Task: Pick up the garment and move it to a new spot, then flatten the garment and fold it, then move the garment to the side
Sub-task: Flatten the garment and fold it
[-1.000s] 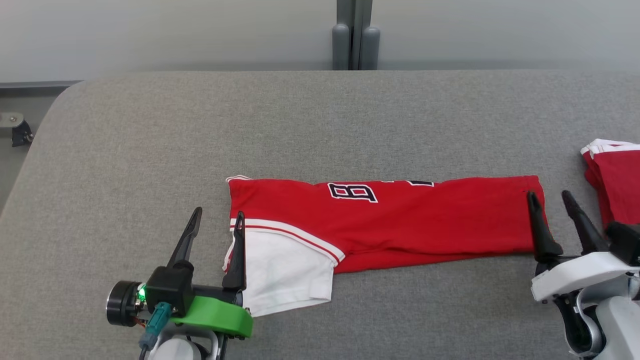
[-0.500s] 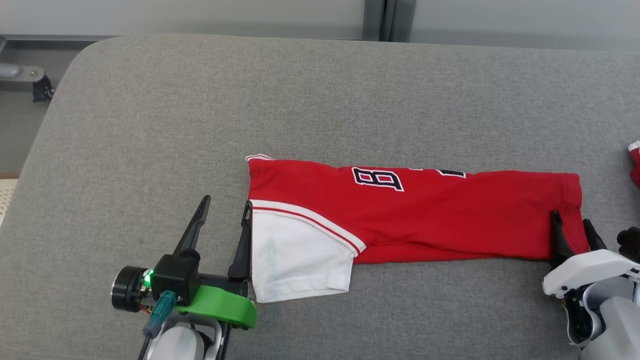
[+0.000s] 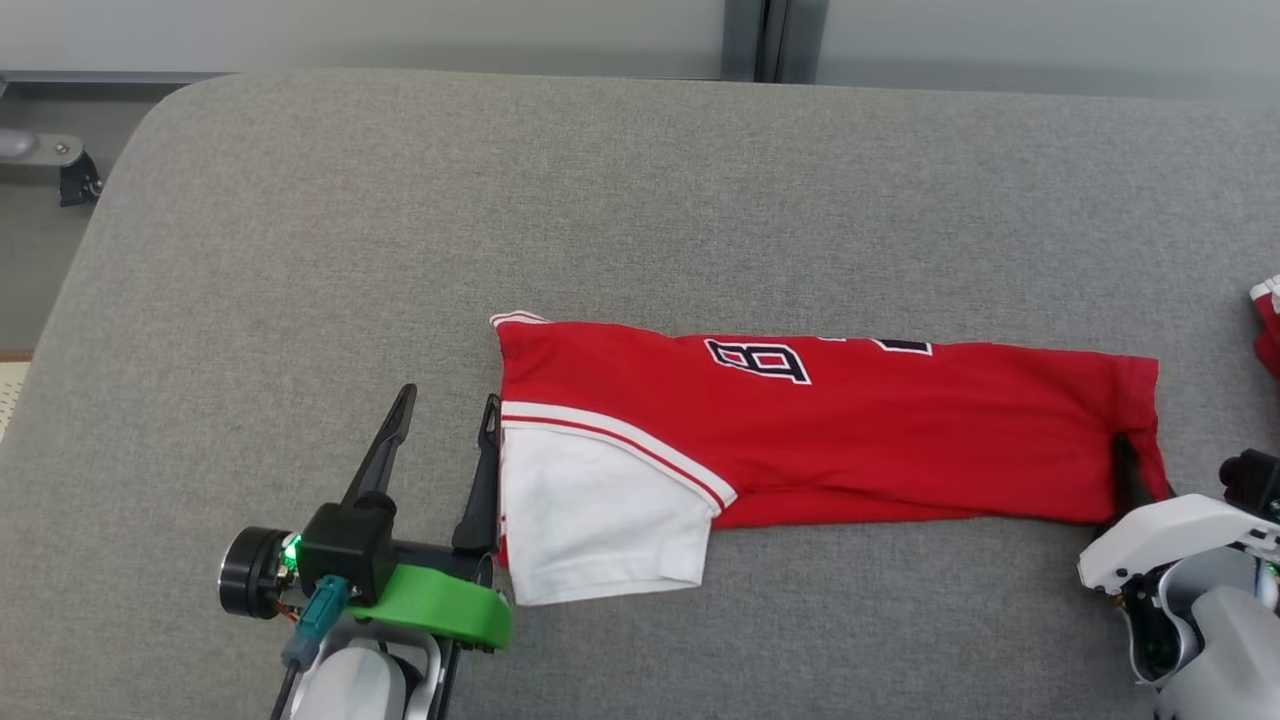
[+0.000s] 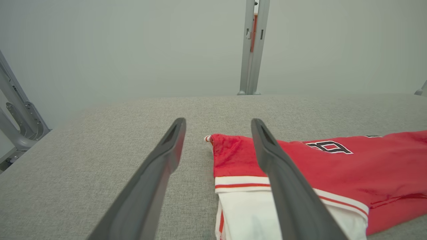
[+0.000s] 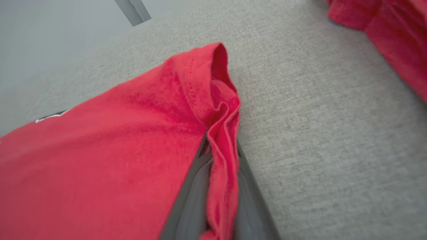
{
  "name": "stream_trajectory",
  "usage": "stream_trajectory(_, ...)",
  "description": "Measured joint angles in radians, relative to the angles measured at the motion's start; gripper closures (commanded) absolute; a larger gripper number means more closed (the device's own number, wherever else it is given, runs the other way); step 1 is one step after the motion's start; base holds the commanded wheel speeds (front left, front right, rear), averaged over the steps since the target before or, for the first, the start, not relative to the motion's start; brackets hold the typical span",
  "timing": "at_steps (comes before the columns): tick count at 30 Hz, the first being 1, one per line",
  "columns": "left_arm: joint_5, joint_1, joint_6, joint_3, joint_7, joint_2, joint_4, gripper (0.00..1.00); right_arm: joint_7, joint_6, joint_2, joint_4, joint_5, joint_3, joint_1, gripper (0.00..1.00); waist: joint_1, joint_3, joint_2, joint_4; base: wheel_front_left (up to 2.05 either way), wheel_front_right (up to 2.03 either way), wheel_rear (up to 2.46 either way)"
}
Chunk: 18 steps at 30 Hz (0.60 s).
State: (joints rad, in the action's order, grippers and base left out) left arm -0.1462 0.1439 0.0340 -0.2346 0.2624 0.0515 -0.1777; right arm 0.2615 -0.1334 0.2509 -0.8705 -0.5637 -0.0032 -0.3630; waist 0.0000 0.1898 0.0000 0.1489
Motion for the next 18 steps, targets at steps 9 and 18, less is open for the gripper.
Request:
stream_trajectory(9, -0.012, 0.001, 0.000, -0.010, 0.000, -0.001, 0.001, 0.00, 0.000, 0.003, 0.109, -0.050, 0.101, -0.168, -0.032, 1.00, 0.0000, -0.010, 0.0000, -0.005, 0.00, 0.00, 0.00)
stream_trajectory(18, -0.037, -0.009, -0.016, -0.004, 0.000, -0.001, -0.002, 0.00, 0.001, 0.002, 0.004, 0.124, 0.140, -0.103, -0.010, 1.00, 0.0000, -0.054, 0.0000, -0.001, 0.00, 0.00, 0.00)
